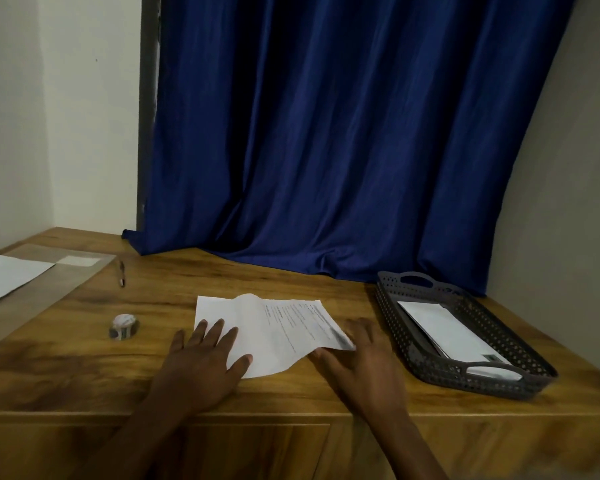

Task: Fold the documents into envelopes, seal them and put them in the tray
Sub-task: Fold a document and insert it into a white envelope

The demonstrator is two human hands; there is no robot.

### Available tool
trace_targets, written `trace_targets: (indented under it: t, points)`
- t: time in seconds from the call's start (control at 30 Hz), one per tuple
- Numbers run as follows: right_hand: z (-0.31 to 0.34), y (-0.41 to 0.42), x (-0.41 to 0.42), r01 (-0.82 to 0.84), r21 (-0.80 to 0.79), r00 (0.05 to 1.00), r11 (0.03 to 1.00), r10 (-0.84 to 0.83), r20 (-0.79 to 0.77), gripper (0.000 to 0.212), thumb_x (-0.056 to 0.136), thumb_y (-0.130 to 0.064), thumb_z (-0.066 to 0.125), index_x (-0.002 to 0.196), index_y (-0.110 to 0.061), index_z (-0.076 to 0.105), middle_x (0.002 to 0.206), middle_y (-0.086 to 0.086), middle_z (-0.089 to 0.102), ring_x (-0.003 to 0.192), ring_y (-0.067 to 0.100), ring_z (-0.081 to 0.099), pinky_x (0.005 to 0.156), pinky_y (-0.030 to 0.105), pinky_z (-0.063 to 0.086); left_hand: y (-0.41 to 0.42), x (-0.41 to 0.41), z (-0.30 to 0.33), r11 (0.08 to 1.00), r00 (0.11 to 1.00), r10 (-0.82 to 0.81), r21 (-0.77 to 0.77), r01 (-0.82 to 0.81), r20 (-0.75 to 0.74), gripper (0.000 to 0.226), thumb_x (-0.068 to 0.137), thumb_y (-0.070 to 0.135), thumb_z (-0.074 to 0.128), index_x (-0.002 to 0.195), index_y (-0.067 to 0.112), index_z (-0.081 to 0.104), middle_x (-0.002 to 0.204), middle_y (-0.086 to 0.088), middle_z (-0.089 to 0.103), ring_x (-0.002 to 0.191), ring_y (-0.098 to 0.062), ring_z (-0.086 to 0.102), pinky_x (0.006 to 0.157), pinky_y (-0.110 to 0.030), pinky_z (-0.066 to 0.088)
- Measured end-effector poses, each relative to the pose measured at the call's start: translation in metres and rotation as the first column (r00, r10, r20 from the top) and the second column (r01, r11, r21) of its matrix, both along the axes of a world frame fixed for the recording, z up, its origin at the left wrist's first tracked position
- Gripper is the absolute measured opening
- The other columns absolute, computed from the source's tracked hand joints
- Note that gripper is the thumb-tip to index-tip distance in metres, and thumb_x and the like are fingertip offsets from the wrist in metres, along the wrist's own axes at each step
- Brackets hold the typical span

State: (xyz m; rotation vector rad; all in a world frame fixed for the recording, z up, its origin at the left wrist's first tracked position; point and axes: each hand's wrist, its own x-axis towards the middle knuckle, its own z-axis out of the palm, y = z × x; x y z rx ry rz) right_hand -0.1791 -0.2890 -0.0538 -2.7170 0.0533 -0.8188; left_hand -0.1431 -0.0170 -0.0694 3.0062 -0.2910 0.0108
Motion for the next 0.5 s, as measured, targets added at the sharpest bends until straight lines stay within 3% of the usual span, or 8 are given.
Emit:
trace_targets:
  t: [0.07, 0.1, 0.13, 0.2, 0.27, 0.33, 0.43, 0.5]
  points:
    - [0.007, 0.002, 0.001, -0.048, 0.259, 0.998, 0.965, 0.057, -0.026, 0.078, 0.077, -0.073, 0.065, 0.142, -0.038, 0.042, 0.134, -0.019, 0.04, 0.116, 0.005, 0.046, 0.088, 0.028, 0.048, 0.001, 0.0, -0.001, 1.0, 1.0, -0.005, -0.007, 0.005, 0.007, 0.082, 0.091, 0.076, 0.005, 0.161, 0.034, 0.002, 0.17, 0.002, -0.007, 0.156, -0.022, -0.009, 0.125, -0.055, -0.004]
    - [0.011, 0.002, 0.003, -0.073, 0.438, 0.992, 0.896, 0.111, -0.06, 0.074, 0.078, -0.063, 0.072, 0.14, -0.037, 0.044, 0.135, -0.019, 0.042, 0.116, 0.004, 0.048, 0.092, 0.03, 0.049, 0.002, 0.001, 0.0, 1.0, 1.0, -0.006, -0.007, 0.006, 0.004, 0.089, 0.085, 0.079, -0.001, 0.161, 0.034, 0.002, 0.17, 0.002, -0.007, 0.156, -0.022, -0.009, 0.125, -0.055, -0.004]
    - [0.013, 0.002, 0.006, -0.107, 0.651, 0.978, 0.751, 0.199, -0.069, 0.066, 0.08, -0.051, 0.077, 0.137, -0.035, 0.048, 0.137, -0.014, 0.049, 0.117, 0.008, 0.054, 0.095, 0.035, 0.052, 0.002, 0.001, 0.0, 1.0, 1.0, -0.009, -0.008, 0.009, 0.001, 0.099, 0.077, 0.084, -0.009, 0.161, 0.034, 0.001, 0.17, 0.002, -0.007, 0.156, -0.022, -0.008, 0.124, -0.055, -0.004]
    - [0.013, 0.001, 0.015, -0.112, 0.951, 0.941, 0.287, 0.338, 0.009, 0.048, 0.085, -0.032, 0.077, 0.128, -0.026, 0.058, 0.13, 0.007, 0.065, 0.112, 0.025, 0.068, 0.095, 0.051, 0.057, 0.001, 0.001, 0.0, 1.0, 1.0, -0.019, -0.009, 0.019, -0.002, 0.124, 0.052, 0.087, -0.027, 0.161, 0.035, 0.001, 0.17, 0.002, -0.007, 0.156, -0.023, -0.008, 0.124, -0.055, -0.005]
    - [0.015, -0.002, 0.023, -0.09, 0.992, 0.933, -0.084, 0.342, 0.114, 0.046, 0.088, -0.024, 0.073, 0.128, -0.009, 0.057, 0.122, 0.02, 0.069, 0.109, 0.036, 0.07, 0.092, 0.059, 0.056, 0.001, 0.001, 0.0, 1.0, 1.0, -0.014, -0.013, 0.014, 0.005, 0.132, 0.043, 0.085, -0.032, 0.161, 0.035, 0.001, 0.17, 0.003, -0.007, 0.156, -0.023, -0.008, 0.123, -0.055, -0.005]
    - [0.019, -0.003, 0.024, -0.103, 0.943, 0.93, -0.315, 0.305, 0.204, 0.052, 0.087, -0.021, 0.072, 0.132, -0.003, 0.053, 0.124, 0.027, 0.067, 0.111, 0.04, 0.069, 0.093, 0.059, 0.055, 0.001, 0.001, -0.001, 0.999, 1.0, -0.009, -0.032, 0.01, 0.013, 0.132, 0.043, 0.085, -0.032, 0.161, 0.035, 0.002, 0.17, 0.003, -0.006, 0.156, -0.023, -0.008, 0.124, -0.055, -0.005]
    - [0.025, 0.01, 0.015, -0.073, 0.892, 0.868, -0.445, 0.412, 0.276, 0.044, 0.091, -0.029, 0.067, 0.13, -0.01, 0.057, 0.127, 0.025, 0.067, 0.118, 0.04, 0.065, 0.106, 0.057, 0.048, 0.001, 0.001, -0.002, 0.999, 1.0, -0.005, -0.042, 0.006, 0.023, 0.131, 0.045, 0.085, -0.03, 0.161, 0.035, 0.003, 0.17, 0.003, -0.005, 0.156, -0.022, -0.008, 0.124, -0.054, -0.005]
    - [0.024, 0.027, 0.008, -0.07, 0.926, 0.827, -0.372, 0.497, 0.263, 0.041, 0.092, -0.03, 0.066, 0.129, -0.016, 0.057, 0.125, 0.019, 0.069, 0.119, 0.036, 0.066, 0.109, 0.059, 0.044, 0.001, 0.0, -0.002, 0.999, 1.0, -0.002, -0.047, 0.003, 0.025, 0.128, 0.047, 0.084, -0.027, 0.161, 0.035, 0.004, 0.17, 0.003, -0.005, 0.156, -0.022, -0.007, 0.124, -0.054, -0.005]
